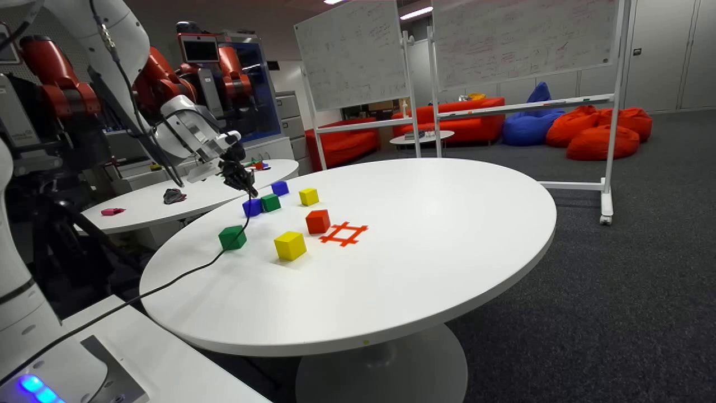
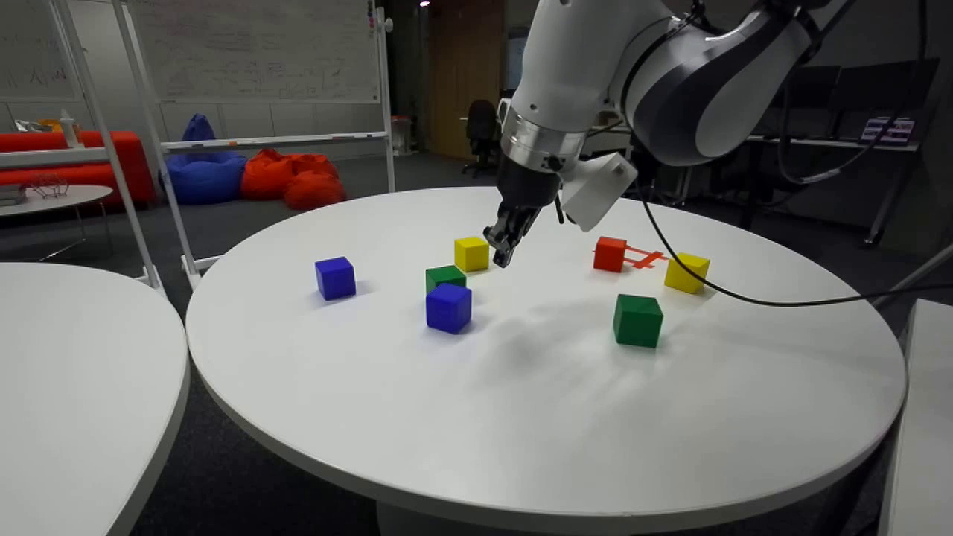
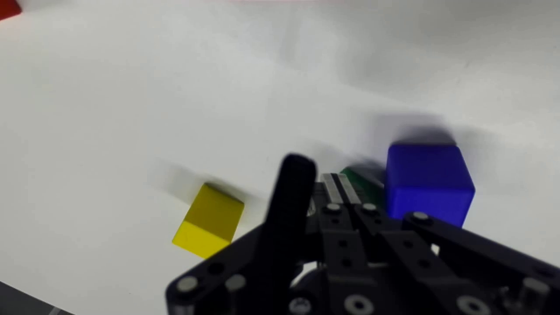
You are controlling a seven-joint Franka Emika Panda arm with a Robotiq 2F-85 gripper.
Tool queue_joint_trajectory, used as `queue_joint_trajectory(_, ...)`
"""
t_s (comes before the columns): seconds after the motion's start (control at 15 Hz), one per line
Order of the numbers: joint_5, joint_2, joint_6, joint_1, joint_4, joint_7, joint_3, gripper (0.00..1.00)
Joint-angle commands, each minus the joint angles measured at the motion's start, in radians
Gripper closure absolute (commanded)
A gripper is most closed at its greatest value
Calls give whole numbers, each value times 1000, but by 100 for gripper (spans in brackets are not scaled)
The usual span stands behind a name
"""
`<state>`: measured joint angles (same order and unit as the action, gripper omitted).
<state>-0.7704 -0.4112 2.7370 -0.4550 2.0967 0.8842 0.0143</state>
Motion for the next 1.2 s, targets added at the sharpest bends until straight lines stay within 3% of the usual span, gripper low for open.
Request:
queue_joint_trajectory(0.0,-21,-25,-31,-13,-36,31,-24,100)
queue_joint_trajectory(1.13,-40,26,51,-3,29,333,-256,100)
